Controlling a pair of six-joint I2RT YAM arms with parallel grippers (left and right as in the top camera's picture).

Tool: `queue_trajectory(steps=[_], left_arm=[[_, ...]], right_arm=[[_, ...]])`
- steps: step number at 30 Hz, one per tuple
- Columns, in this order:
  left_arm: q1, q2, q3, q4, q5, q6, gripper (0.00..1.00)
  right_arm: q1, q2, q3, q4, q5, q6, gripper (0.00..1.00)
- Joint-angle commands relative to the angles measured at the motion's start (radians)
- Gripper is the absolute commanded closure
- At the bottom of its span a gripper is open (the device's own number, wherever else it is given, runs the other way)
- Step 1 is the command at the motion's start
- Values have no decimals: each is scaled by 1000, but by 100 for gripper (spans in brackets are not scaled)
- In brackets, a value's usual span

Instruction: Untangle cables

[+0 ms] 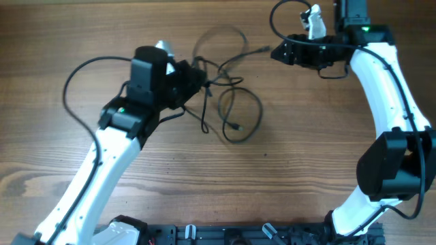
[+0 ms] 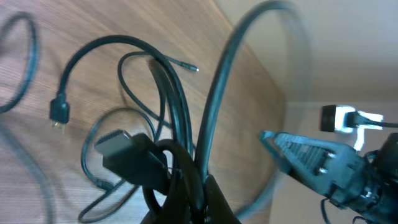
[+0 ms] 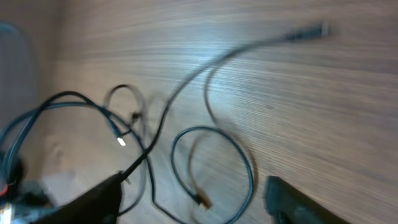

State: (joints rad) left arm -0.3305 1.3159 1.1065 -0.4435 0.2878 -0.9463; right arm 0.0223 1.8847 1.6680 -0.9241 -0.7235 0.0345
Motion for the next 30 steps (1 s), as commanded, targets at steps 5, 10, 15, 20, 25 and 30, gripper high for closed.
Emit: queue_trajectory(steps=[5, 10, 15, 20, 25, 30], left_arm=[[3, 31, -7, -182, -1, -23, 96], [16, 35, -7, -129, 4, -225, 96], [50, 35, -7, -82, 4, -553, 96], [53, 35, -7, -80, 8, -850, 91], [53, 35, -7, -68, 7, -949, 80], [54, 35, -7, -1, 7, -956, 78]], right_arm=[[126, -24, 26, 0, -172, -74, 18], [185, -24, 26, 8, -103, 19, 19], [197, -24, 26, 3, -109, 19, 20], [198, -24, 26, -1, -136, 3, 21], [216, -24, 26, -2, -169, -24, 23], [273, -24, 26, -3, -150, -60, 25]])
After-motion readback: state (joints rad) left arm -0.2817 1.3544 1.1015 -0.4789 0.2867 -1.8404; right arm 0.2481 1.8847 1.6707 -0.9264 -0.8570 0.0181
